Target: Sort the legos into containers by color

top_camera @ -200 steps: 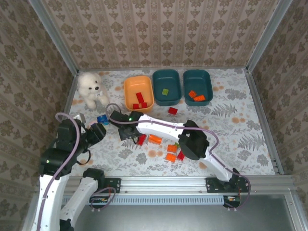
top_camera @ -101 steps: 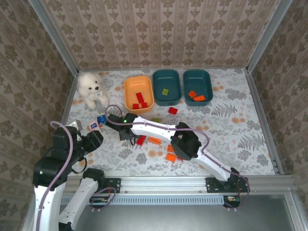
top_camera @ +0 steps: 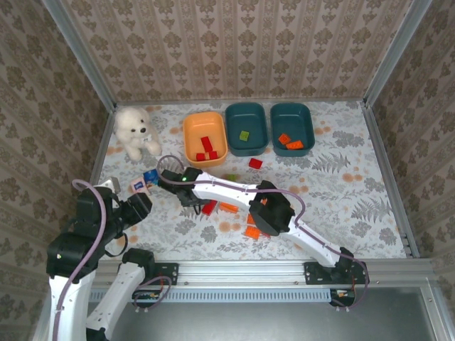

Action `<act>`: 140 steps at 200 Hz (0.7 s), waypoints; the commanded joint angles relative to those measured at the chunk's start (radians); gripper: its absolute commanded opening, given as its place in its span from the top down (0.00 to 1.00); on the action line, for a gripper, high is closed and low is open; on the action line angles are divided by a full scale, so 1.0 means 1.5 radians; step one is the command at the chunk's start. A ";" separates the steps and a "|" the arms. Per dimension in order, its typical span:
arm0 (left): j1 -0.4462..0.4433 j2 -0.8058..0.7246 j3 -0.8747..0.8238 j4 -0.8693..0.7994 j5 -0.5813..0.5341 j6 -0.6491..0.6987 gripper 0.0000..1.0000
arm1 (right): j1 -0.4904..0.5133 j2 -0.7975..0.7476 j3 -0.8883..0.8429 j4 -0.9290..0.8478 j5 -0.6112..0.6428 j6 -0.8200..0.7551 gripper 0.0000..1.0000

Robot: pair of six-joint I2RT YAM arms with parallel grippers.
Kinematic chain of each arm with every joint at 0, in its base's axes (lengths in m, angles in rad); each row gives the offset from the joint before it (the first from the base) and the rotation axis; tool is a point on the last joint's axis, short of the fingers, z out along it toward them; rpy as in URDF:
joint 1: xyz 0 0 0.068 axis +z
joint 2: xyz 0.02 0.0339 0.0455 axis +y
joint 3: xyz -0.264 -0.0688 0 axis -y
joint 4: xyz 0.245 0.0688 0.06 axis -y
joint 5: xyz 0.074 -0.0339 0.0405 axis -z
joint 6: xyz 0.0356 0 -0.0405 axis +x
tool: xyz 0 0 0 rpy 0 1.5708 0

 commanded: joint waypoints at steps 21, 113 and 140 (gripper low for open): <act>0.003 -0.008 0.011 -0.005 0.012 0.011 0.40 | -0.021 0.033 0.002 0.007 -0.023 -0.008 0.63; 0.003 -0.003 -0.026 0.024 0.025 0.000 0.40 | -0.018 -0.098 -0.059 0.051 -0.001 -0.078 0.72; 0.003 0.004 -0.059 0.049 0.041 -0.003 0.40 | -0.020 -0.147 -0.069 0.045 0.015 -0.098 0.73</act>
